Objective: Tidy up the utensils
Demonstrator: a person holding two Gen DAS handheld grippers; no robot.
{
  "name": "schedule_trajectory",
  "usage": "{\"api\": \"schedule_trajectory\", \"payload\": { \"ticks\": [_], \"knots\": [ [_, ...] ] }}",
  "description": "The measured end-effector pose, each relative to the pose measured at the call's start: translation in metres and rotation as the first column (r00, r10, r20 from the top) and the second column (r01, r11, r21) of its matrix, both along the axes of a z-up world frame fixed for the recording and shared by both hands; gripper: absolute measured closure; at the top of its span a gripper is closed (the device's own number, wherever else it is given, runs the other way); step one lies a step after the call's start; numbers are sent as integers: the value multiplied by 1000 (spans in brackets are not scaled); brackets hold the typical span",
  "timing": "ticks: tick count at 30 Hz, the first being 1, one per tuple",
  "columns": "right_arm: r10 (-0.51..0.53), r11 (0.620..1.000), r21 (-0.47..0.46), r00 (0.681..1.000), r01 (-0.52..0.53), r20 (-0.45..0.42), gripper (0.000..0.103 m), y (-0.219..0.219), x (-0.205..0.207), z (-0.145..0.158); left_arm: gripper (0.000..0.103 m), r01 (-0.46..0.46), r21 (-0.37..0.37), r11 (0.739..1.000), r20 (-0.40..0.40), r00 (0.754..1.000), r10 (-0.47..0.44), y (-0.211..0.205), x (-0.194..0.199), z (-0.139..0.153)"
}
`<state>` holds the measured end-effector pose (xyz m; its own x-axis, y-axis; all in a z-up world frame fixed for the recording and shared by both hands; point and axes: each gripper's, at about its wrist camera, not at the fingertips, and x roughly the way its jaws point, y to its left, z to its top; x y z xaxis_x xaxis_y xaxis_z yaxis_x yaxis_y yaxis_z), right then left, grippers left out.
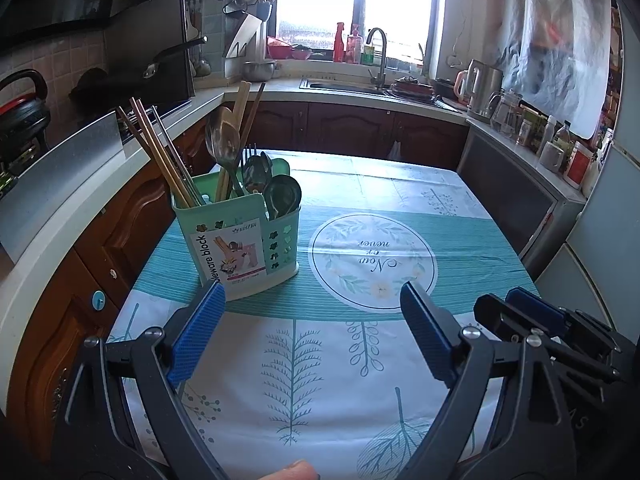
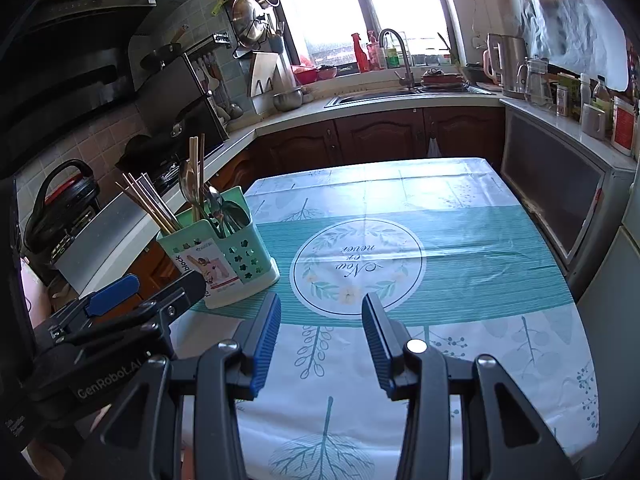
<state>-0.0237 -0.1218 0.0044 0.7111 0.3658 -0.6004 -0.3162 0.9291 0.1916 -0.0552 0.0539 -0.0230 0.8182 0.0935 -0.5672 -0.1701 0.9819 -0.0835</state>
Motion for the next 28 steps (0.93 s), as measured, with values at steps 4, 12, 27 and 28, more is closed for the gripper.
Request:
{"api": "schedule_trajectory", "payload": {
  "ticks": [4, 12, 27, 28],
  "knots": [
    [-2, 1000, -2, 1000, 2, -2, 61, 1, 0, 0, 15, 1, 0, 1000, 1, 1000, -1, 1, 0, 0],
    [-1, 1000, -1, 1000, 1, -1, 61, 0, 0, 0, 15, 2, 0, 1000, 0, 1000, -2, 1, 0, 0],
    [2, 1000, 7, 1000, -2, -28, 61, 4, 7, -10, 15, -14, 11, 1000, -24, 1000, 14, 1, 4, -6],
    [2, 1000, 7, 1000, -2, -28, 61, 4, 7, -10, 15, -14, 12, 1000, -25, 1000, 14, 2, 4, -6]
  ]
}}
